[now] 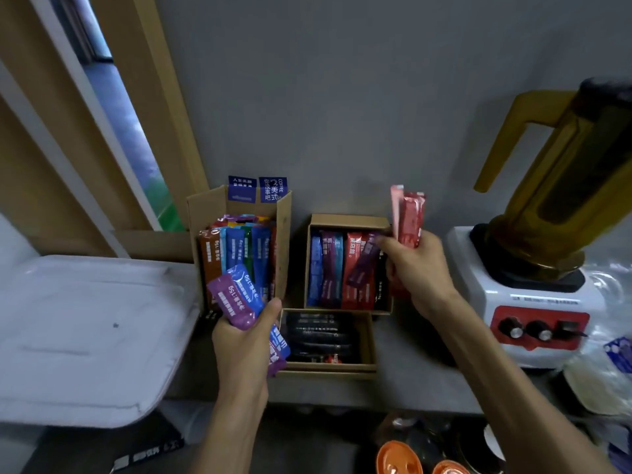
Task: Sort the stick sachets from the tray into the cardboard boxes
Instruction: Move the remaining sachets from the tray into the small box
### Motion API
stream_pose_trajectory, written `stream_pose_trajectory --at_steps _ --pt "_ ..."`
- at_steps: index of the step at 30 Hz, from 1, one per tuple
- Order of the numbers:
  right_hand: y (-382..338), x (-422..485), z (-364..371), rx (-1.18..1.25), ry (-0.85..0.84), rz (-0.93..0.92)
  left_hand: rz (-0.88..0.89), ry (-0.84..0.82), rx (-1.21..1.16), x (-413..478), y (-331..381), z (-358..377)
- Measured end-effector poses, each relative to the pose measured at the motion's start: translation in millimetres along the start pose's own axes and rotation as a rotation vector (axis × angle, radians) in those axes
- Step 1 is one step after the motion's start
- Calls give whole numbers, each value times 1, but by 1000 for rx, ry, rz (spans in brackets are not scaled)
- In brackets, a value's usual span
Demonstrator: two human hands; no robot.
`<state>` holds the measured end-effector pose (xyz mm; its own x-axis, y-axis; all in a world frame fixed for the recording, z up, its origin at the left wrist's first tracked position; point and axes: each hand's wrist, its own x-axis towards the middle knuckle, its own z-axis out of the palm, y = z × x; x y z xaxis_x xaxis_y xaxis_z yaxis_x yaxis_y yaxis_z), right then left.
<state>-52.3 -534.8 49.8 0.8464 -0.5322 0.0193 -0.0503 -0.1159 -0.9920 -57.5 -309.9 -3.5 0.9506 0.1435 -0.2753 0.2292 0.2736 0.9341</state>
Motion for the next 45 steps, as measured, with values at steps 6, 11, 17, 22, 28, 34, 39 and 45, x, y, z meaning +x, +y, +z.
stream_pose_trajectory --at_steps 6,11,17,22,28,34,39,45 --pt "-7 26 51 -302 -11 -72 -16 -60 -8 16 8 -7" --pt "16 29 90 -312 82 -29 -22 -110 11 33 8 -14" --pt "45 24 102 -314 181 -61 -25 -166 16 48 9 -21" --pt "55 17 94 -425 -7 -91 -21 -180 13 56 11 -21" --pt "46 13 92 -380 -38 -33 -45 -237 -46 56 12 -14" --pt "26 -44 76 -62 -148 131 -29 -307 -89 50 19 -3" --pt "27 -83 72 58 -327 215 -45 -290 -108 43 20 8" --pt "30 -77 61 169 -329 303 -104 -290 -125 35 17 21"
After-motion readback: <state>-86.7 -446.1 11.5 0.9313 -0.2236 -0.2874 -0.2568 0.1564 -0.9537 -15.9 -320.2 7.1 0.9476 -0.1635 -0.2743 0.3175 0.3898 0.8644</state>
